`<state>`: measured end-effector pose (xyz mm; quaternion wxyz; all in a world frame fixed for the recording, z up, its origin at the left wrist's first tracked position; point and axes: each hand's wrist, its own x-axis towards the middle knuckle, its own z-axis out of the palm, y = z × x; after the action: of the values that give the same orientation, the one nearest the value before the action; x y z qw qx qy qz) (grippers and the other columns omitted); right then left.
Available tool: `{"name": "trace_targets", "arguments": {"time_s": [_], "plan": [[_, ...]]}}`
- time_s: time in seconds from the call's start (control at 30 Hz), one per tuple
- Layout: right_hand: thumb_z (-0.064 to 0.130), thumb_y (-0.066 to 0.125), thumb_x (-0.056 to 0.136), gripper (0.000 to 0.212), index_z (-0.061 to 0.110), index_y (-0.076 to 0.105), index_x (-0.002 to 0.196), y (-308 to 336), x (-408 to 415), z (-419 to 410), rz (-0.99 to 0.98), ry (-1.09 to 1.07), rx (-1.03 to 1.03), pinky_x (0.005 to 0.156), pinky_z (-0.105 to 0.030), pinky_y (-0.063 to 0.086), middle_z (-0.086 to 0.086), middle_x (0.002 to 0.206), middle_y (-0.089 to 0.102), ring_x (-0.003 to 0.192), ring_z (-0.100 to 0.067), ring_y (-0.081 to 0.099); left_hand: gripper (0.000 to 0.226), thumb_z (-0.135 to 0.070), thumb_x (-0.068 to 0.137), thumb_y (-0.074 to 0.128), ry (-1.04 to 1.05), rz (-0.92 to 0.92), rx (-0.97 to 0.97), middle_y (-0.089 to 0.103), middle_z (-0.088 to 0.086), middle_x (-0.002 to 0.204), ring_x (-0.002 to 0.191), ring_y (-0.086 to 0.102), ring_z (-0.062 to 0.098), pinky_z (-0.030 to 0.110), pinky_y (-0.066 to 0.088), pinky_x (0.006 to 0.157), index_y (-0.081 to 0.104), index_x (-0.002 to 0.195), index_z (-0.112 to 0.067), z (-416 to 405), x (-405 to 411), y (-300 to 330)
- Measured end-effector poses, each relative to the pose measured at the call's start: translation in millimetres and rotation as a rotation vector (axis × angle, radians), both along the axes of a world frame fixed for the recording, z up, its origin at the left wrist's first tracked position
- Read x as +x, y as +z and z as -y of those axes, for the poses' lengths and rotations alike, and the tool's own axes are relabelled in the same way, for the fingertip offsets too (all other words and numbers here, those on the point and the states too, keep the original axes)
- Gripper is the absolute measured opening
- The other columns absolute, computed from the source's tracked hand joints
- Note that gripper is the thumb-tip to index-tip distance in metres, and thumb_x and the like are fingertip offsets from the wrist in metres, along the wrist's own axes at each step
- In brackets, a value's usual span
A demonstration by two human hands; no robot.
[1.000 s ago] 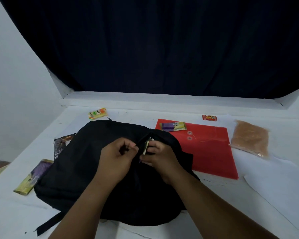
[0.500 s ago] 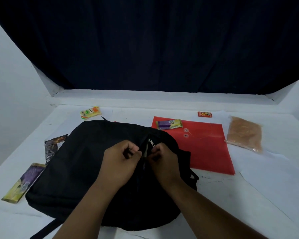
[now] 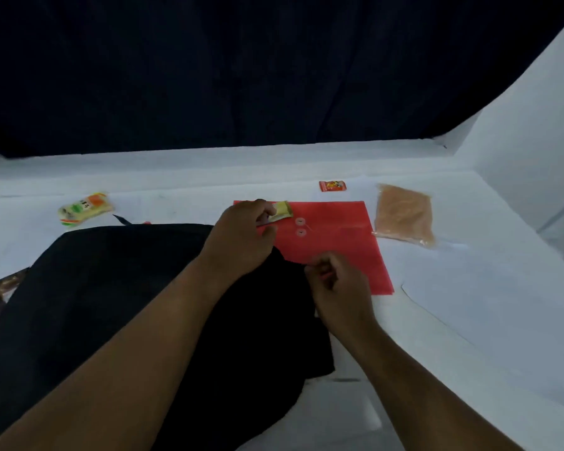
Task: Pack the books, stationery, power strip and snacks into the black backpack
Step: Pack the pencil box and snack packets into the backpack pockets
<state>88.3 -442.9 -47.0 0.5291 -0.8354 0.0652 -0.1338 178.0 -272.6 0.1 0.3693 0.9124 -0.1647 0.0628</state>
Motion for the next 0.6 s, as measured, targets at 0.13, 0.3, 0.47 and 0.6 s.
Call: {"name": "trace_targets", "arguments": {"time_s": [0.13,0.3,0.47,0.6], "plan": [[0.013,0.064,0.092,0.010,0.022,0.068,0.092,2.7,30.7,42.4,-0.031,0.023,-0.104,0.064,-0.006,0.045,0.015,0.079,0.066,0.077,0.006,0.060,0.035,-0.015,0.094,0.057,-0.035,-0.141,0.131,0.060,0.006,0.127,0.117,0.056,0.025,0.042,0.048,0.099,0.059,0.128,-0.020,36.1,60.2,-28.6],[0.017,0.062,0.091,0.010,0.024,0.066,0.095,-0.6,85.8,89.0,-0.027,0.050,-0.204,0.065,-0.015,0.048,0.015,0.084,0.065,0.076,-0.003,0.061,0.054,-0.028,0.099,0.048,0.115,-0.169,0.366,0.030,0.004,0.160,0.146,0.023,0.030,0.054,0.027,0.116,0.035,0.152,-0.027,53.3,117.0,-85.7],[0.016,0.066,0.088,0.017,0.020,0.064,0.104,-20.3,155.5,123.1,-0.003,0.100,-0.326,0.076,-0.024,0.050,0.007,0.100,0.064,0.086,-0.007,0.060,0.041,-0.040,0.094,0.048,0.263,-0.005,0.383,0.049,0.005,0.139,0.134,0.035,0.030,0.052,0.027,0.105,0.056,0.130,-0.022,48.2,108.6,-130.1],[0.015,0.063,0.085,0.029,0.019,0.062,0.113,-46.3,218.7,134.6,0.002,0.129,-0.424,0.096,-0.039,0.048,-0.003,0.119,0.062,0.113,-0.022,0.057,0.031,-0.043,0.097,0.045,0.306,0.077,0.346,0.059,0.000,0.124,0.121,0.049,0.026,0.044,0.030,0.097,0.062,0.117,-0.026,50.6,113.6,-131.0]]}}
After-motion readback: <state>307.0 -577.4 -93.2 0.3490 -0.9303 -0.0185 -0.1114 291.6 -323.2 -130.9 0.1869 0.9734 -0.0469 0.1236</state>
